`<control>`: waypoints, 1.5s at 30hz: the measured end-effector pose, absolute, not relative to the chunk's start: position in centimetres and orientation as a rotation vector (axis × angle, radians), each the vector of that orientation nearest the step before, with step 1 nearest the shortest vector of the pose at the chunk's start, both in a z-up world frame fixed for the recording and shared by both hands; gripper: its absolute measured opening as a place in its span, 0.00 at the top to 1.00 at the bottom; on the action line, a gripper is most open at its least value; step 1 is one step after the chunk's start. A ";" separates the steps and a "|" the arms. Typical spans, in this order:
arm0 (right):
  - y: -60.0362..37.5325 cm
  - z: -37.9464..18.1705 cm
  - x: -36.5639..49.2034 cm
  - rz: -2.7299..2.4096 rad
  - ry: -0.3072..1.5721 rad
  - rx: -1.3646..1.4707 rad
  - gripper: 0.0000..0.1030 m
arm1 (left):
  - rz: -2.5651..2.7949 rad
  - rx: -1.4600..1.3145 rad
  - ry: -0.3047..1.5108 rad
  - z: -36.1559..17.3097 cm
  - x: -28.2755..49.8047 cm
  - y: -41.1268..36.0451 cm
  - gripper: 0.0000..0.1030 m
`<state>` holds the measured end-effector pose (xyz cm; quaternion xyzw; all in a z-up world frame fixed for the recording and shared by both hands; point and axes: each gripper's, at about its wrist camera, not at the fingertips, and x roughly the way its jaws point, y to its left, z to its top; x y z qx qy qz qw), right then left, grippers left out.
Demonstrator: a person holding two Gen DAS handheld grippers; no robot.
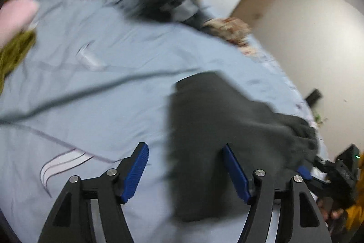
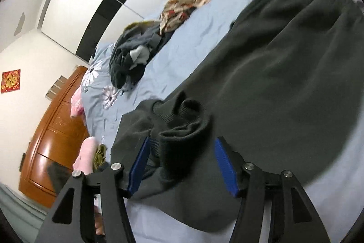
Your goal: Fold clothes
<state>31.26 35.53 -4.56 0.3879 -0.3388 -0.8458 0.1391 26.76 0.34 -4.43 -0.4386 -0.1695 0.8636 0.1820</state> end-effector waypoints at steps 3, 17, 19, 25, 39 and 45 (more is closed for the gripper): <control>33.6 -4.8 30.5 -2.465 -0.952 1.153 0.40 | 2.442 -1.251 -0.434 -5.3 27.0 0.9 0.30; 33.0 0.0 29.9 -2.548 -0.982 0.942 0.84 | 2.204 -1.191 -0.655 -4.8 27.0 -1.1 0.30; 34.2 2.2 31.1 -2.586 -0.942 0.823 0.84 | 2.142 -1.182 -0.725 -4.8 26.5 -1.3 0.30; 39.3 -2.7 31.3 -2.640 -1.049 1.036 0.84 | 2.035 -1.232 -0.789 -5.9 24.1 0.3 0.30; 41.3 -6.5 31.8 -2.532 -1.273 1.045 0.83 | 2.017 -1.212 -0.756 -5.5 22.7 4.2 0.81; 39.4 -4.5 31.9 -2.554 -1.180 1.070 0.83 | 1.987 -1.104 -0.835 -3.2 22.4 1.8 0.86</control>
